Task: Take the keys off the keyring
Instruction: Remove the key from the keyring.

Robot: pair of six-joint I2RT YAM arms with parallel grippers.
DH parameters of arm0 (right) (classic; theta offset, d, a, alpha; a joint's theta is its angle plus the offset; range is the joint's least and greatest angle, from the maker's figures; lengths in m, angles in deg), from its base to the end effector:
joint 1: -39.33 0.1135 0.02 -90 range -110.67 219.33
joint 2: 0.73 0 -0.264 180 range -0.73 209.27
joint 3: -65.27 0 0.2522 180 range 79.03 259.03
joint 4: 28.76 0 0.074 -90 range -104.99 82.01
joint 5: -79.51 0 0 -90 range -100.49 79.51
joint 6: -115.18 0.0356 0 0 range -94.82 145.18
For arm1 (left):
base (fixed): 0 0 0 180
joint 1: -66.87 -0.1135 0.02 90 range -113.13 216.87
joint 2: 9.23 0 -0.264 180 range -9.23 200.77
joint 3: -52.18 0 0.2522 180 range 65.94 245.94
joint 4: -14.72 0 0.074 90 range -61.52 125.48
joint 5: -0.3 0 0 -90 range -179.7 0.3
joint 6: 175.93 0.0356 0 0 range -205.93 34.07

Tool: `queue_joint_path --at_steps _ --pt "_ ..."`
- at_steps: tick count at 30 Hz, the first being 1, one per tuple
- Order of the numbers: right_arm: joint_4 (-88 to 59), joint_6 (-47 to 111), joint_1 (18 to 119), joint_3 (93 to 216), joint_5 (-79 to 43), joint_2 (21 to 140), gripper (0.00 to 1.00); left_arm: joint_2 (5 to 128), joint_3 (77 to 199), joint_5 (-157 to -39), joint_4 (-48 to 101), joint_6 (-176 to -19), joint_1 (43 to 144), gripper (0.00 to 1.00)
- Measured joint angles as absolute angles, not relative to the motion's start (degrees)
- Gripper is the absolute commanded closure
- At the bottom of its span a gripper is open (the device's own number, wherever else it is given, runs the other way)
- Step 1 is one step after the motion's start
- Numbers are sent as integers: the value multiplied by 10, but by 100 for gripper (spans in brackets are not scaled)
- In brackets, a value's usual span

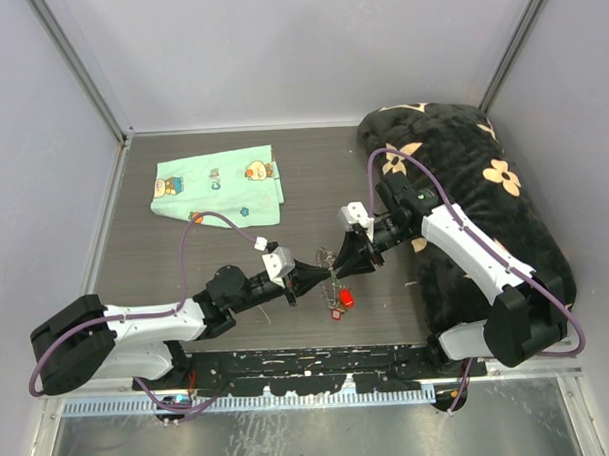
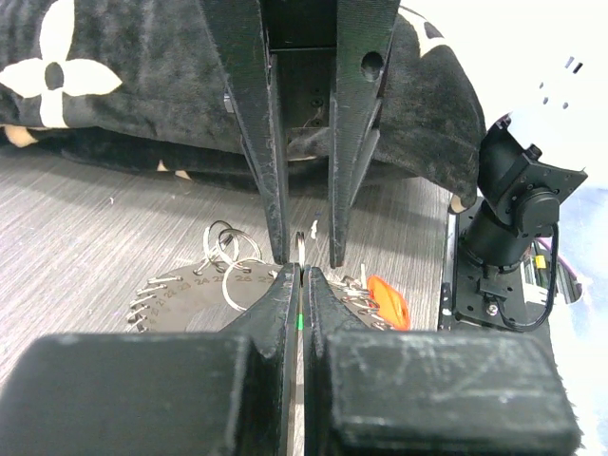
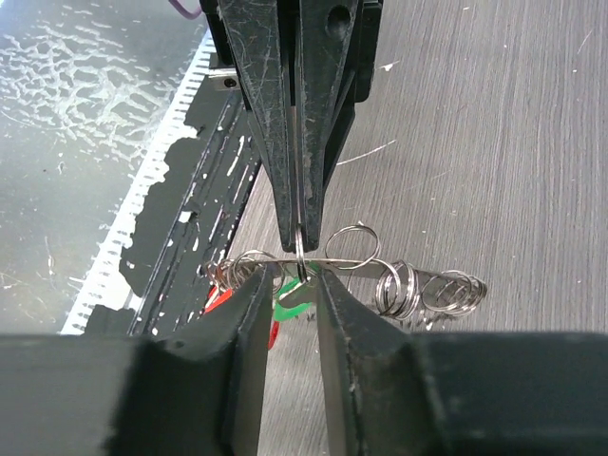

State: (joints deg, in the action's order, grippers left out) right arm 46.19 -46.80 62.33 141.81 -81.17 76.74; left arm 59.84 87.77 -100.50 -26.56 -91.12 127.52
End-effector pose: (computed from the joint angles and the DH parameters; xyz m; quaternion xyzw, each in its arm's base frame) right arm 0.2039 0.1231 0.2839 -0.6448 0.4946 0.4808 0.3292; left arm 0.1138 -0.2160 0.2357 0.3673 0.5463 -0.4597 0.5961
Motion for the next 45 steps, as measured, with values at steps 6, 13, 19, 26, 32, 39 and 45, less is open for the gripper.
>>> queue_joint_path --at_steps 6,13,19,26,32,39,45 --pt "458 -464 623 1418 -817 767 98 600 881 -1007 -266 -913 1276 100" --pt "454 -463 623 1418 -814 766 99 600 881 -1007 -266 -918 1276 94" --pt "480 -470 626 1435 -755 757 99 574 870 -996 -266 -927 1276 59" --pt "521 -484 706 1496 -593 755 99 425 829 -993 -208 -918 1276 53" --pt "535 -463 790 1523 -441 749 99 383 811 -996 -188 -897 1276 54" --pt "544 -432 864 1570 -318 754 99 426 807 -1015 -196 -883 1276 58" --pt "557 -414 891 1591 -264 770 99 455 806 -1016 -226 -880 1276 65"
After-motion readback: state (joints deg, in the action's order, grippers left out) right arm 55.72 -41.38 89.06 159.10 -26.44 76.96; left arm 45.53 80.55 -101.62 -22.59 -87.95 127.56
